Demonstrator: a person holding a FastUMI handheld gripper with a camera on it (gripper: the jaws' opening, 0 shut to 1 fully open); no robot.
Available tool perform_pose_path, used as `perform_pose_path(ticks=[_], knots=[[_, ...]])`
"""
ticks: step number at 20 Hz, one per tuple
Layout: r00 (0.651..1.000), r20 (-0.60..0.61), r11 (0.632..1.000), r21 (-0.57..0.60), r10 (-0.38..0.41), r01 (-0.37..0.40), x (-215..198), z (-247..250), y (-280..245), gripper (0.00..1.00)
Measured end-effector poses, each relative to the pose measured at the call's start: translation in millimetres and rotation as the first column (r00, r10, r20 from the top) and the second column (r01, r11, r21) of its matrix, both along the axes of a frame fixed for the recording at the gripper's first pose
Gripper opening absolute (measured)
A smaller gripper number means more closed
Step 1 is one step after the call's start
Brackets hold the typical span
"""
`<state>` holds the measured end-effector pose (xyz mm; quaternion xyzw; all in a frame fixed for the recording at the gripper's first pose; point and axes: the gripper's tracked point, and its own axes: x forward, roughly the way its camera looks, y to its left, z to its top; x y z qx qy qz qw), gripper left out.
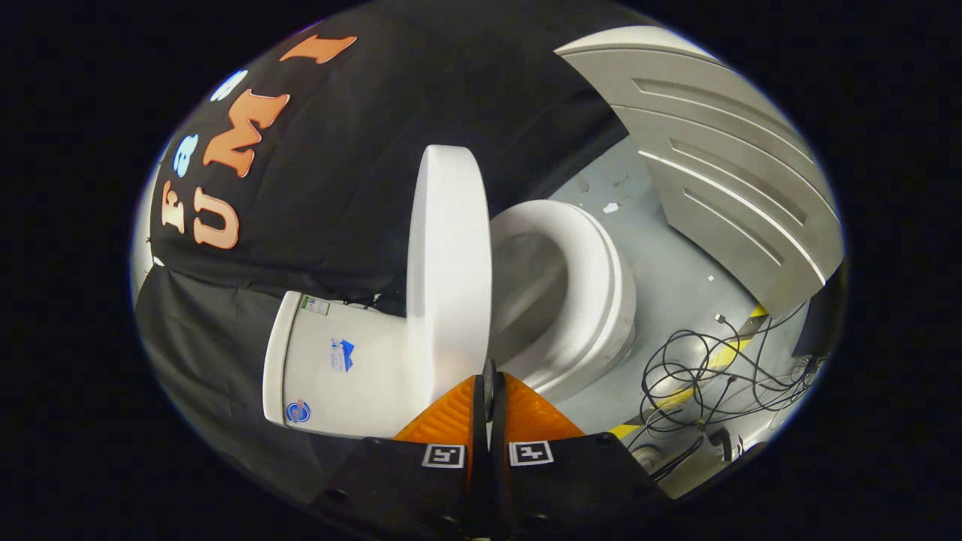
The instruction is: Open the toilet lid.
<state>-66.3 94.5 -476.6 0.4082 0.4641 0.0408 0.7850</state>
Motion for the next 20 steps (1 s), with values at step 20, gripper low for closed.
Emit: perform_pose_path(ticks=[20], knots=[[0.977,0.134,0.940,-0.321,0.166,-0.116,5.9,114.0,100.0,0.08]])
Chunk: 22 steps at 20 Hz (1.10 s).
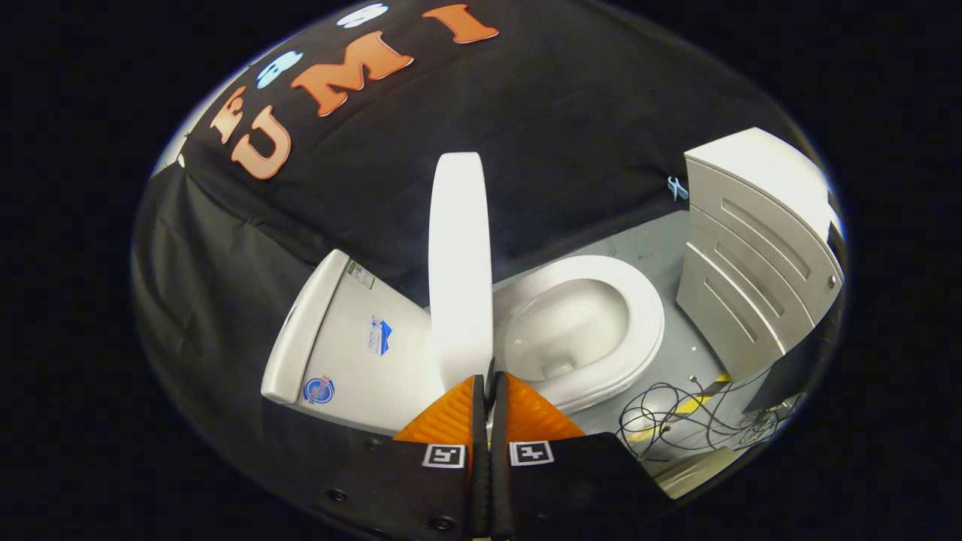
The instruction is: Open the toilet lid.
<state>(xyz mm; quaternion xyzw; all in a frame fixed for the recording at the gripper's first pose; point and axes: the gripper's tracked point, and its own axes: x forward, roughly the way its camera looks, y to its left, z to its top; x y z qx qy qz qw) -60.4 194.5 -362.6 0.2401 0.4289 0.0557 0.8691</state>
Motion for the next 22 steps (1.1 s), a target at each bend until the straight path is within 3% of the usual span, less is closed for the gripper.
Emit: perform_pose_path(ticks=[22], knots=[[0.983,0.128,0.953,-0.288,0.132,-0.091,-1.5,46.1,111.2,0.08]])
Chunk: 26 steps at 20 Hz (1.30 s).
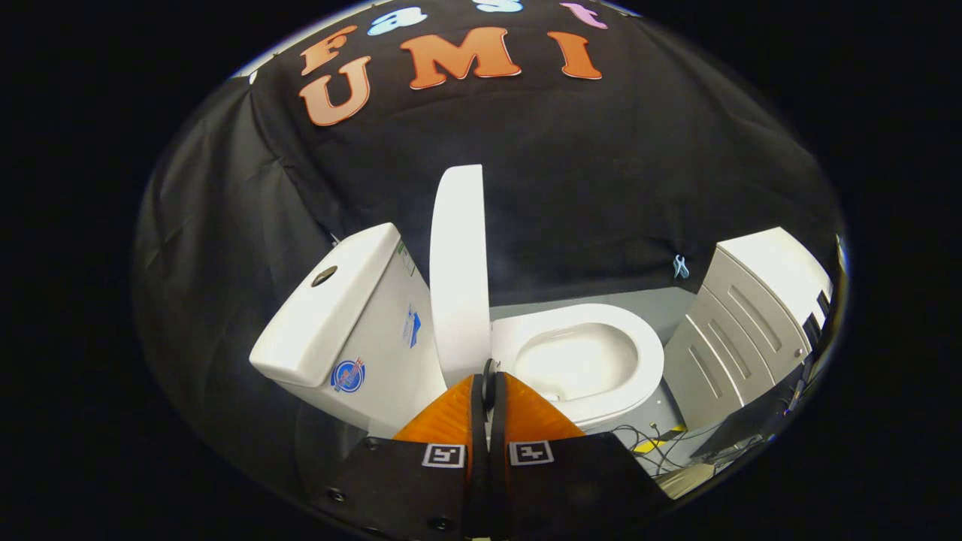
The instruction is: Open the toilet lid.
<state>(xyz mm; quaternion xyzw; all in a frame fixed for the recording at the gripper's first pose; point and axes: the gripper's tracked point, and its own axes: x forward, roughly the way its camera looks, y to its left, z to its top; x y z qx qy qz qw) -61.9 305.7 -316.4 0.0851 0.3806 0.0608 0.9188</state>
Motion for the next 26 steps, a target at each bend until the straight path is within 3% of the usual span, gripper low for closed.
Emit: perform_pose_path(ticks=[26], knots=[[0.987,0.088,0.978,-0.174,0.134,-0.117,-13.5,5.1,90.6,0.08]])
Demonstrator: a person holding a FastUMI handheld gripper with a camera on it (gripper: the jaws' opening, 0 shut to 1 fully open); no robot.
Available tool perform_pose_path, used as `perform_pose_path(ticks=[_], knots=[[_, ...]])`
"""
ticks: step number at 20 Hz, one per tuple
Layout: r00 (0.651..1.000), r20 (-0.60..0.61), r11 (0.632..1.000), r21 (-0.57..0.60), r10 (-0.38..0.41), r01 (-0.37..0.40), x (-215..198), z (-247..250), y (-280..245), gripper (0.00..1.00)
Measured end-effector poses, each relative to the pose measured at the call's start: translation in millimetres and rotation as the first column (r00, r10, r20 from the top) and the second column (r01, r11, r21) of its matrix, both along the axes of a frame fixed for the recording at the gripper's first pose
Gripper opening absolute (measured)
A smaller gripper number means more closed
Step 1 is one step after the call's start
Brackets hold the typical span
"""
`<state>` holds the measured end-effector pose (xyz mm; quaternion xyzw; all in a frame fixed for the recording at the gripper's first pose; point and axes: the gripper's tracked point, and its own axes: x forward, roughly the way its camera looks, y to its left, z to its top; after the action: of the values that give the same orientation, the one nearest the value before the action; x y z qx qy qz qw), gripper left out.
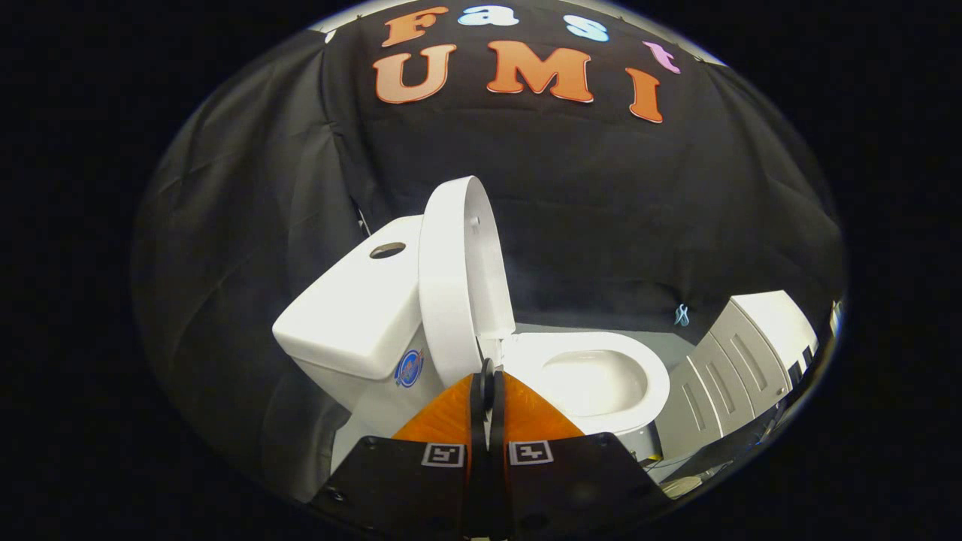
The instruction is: Open the toilet lid.
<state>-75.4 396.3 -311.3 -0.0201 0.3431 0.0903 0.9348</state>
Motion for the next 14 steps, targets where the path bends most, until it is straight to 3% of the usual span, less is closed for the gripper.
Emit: perform_pose_path(ticks=[8,10,13,14], knots=[[0.999,0.035,0.997,-0.074,0.010,-0.008,-1.5,1.4,16.1,0.08],[0.999,0.024,0.997,-0.060,0.041,-0.039,-5.8,-1.6,26.7,0.10],[0.997,0.001,0.997,-0.008,0.075,-0.075,-15.1,-1.3,36.2,0.62],[0.996,0.018,0.996,0.008,0.085,-0.085,-16.6,5.1,34.4,0.67]])
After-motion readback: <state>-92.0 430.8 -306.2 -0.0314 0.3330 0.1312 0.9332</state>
